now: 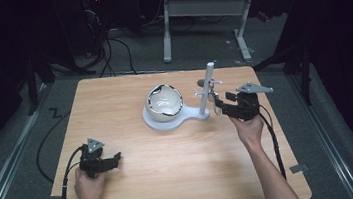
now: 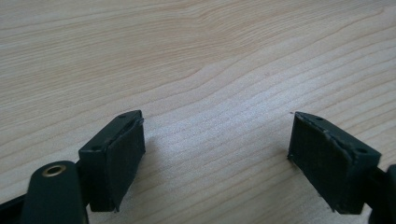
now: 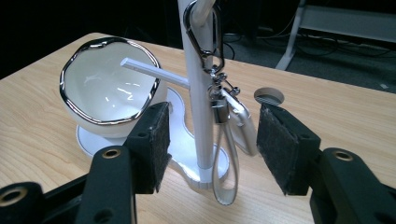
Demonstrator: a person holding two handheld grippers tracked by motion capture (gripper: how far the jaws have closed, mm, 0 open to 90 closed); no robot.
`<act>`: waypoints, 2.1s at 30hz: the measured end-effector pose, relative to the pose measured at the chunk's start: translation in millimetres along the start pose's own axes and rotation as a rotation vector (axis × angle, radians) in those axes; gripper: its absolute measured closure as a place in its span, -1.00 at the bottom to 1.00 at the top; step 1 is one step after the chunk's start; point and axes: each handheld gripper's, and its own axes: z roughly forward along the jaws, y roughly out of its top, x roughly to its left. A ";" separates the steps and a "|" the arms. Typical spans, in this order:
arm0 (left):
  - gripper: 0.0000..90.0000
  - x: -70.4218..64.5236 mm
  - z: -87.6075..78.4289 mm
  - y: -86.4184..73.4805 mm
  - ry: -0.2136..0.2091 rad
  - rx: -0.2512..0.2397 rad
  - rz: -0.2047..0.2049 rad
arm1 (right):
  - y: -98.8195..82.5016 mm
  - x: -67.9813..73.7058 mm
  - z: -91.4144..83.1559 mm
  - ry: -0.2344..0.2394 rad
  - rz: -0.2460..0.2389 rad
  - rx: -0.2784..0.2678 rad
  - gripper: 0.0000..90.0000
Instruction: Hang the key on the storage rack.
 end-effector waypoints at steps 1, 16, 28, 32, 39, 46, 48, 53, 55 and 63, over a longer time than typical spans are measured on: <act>-0.58 0.0 0.0 0.0 0.000 0.000 0.000 | 0.0 -0.9 -2.2 0.000 -0.001 -0.001 0.00; -0.58 0.0 0.0 0.0 0.000 0.000 0.000 | -11.0 -14.6 -35.7 -0.053 0.025 -0.065 0.20; -0.57 -0.1 0.0 0.0 -0.001 0.000 0.002 | -26.5 -24.6 -54.5 -0.060 0.047 -0.075 0.19; -0.57 -0.1 0.0 0.0 -0.001 0.000 0.002 | -32.3 -27.0 -57.2 -0.065 0.048 -0.064 0.20; -0.57 -0.1 0.0 0.0 -0.001 -0.001 0.001 | -43.2 -29.3 -62.0 -0.071 0.058 -0.059 0.19; -0.57 0.0 0.0 0.0 -0.001 -0.001 0.001 | -55.4 -31.5 -64.6 -0.073 0.072 -0.044 0.18; -0.57 0.0 0.0 0.0 -0.001 0.000 0.001 | -59.0 -32.2 -65.2 -0.076 0.075 -0.042 0.18; -0.57 0.0 0.0 0.0 -0.001 0.000 0.001 | -68.6 -33.9 -66.4 -0.083 0.086 -0.033 0.18; -0.57 0.0 -0.1 0.0 -0.001 0.000 0.001 | -72.6 -34.8 -66.1 -0.085 0.091 -0.031 0.18; -0.57 -0.1 -0.1 0.0 -0.001 0.000 0.001 | -89.0 -35.5 -60.5 -0.086 0.113 -0.007 0.17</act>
